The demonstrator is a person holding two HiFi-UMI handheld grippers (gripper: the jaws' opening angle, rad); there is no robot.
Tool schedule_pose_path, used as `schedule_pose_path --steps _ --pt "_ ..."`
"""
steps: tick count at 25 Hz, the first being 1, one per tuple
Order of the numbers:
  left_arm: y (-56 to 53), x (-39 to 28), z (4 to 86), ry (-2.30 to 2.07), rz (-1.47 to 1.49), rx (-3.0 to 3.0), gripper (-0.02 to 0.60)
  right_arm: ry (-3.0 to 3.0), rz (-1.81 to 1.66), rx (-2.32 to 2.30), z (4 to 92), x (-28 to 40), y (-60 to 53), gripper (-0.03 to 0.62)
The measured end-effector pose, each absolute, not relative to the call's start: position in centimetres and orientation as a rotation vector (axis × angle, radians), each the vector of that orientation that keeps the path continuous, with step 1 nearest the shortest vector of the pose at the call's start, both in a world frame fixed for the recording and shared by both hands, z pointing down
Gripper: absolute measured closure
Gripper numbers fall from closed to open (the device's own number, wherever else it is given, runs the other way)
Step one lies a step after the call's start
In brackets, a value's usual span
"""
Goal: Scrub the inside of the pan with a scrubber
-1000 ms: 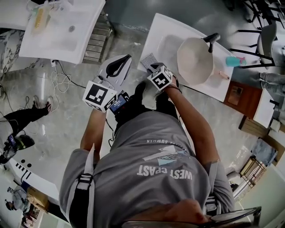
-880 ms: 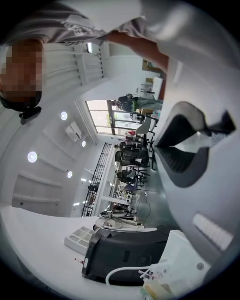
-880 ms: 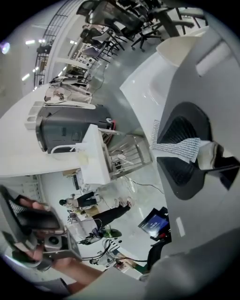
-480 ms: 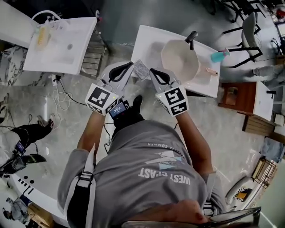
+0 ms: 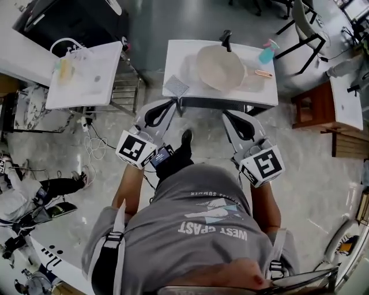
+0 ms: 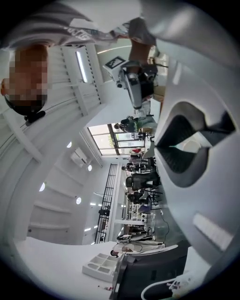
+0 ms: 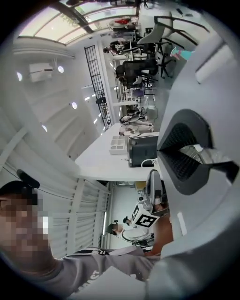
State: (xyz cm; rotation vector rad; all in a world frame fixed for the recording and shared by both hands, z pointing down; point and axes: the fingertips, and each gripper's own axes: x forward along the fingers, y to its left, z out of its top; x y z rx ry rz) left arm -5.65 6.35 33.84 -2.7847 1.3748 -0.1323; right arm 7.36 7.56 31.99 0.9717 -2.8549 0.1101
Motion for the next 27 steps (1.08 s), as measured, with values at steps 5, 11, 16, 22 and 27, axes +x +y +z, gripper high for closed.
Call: schedule_pose_path --steps 5,11,16,22,27 --pt "12.2 -5.3 34.1 1.422 -0.139 -2.781 0.580 -2.833 0.145 1.032 32.9 11.0 13.3 0.595" --pt "17.1 -5.8 34.3 1.462 -0.150 -2.768 0.580 -2.814 0.203 1.040 34.7 12.3 17.4 0.595" --pt "19.1 -6.3 34.4 1.494 -0.143 -2.762 0.580 -2.805 0.198 1.044 34.8 12.3 18.6 0.595" --pt "19.9 -5.5 34.3 1.465 -0.163 -2.767 0.580 -2.807 0.183 1.065 34.7 12.8 19.3 0.595" --pt "20.0 -4.5 34.2 1.436 -0.157 -2.781 0.580 -2.794 0.193 1.075 34.8 13.5 19.8 0.595"
